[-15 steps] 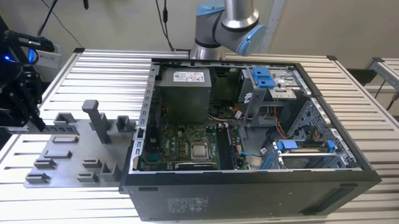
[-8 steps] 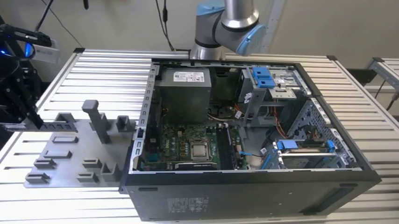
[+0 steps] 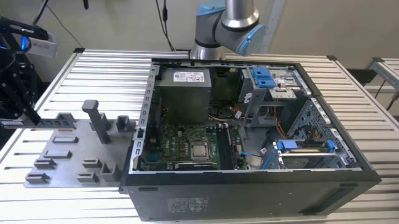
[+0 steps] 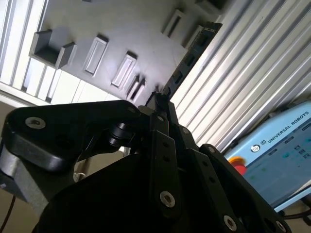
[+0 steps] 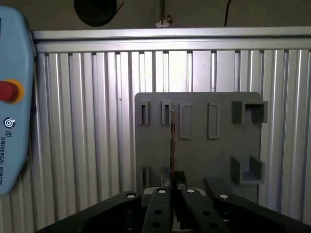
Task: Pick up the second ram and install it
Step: 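Pick up the second ram and move it above second insertion slot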
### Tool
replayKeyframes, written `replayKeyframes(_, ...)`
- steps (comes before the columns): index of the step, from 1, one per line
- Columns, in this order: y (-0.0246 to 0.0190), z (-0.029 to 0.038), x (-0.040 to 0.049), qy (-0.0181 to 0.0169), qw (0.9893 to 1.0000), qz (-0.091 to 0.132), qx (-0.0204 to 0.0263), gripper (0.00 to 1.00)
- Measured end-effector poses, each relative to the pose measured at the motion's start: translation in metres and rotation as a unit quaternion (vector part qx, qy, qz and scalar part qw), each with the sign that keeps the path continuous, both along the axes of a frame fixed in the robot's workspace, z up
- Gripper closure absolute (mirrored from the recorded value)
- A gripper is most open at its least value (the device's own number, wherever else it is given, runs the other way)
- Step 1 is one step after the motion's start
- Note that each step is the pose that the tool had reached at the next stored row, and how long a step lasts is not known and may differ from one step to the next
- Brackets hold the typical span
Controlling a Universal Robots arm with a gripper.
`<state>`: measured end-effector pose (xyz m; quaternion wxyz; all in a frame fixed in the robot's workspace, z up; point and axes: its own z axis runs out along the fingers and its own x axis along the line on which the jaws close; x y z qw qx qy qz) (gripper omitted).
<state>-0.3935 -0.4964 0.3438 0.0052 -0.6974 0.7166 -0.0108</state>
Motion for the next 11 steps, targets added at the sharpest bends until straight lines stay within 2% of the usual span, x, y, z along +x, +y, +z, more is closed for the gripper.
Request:
replayKeyframes(7, 0.0000, 0.0094, 0.0000, 0.0001, 1.0000, 0.000, -0.0001, 0.86)
replayKeyframes(11, 0.0000, 0.0177, 0.0000, 0.0000, 1.0000, 0.000, 0.0000, 0.86)
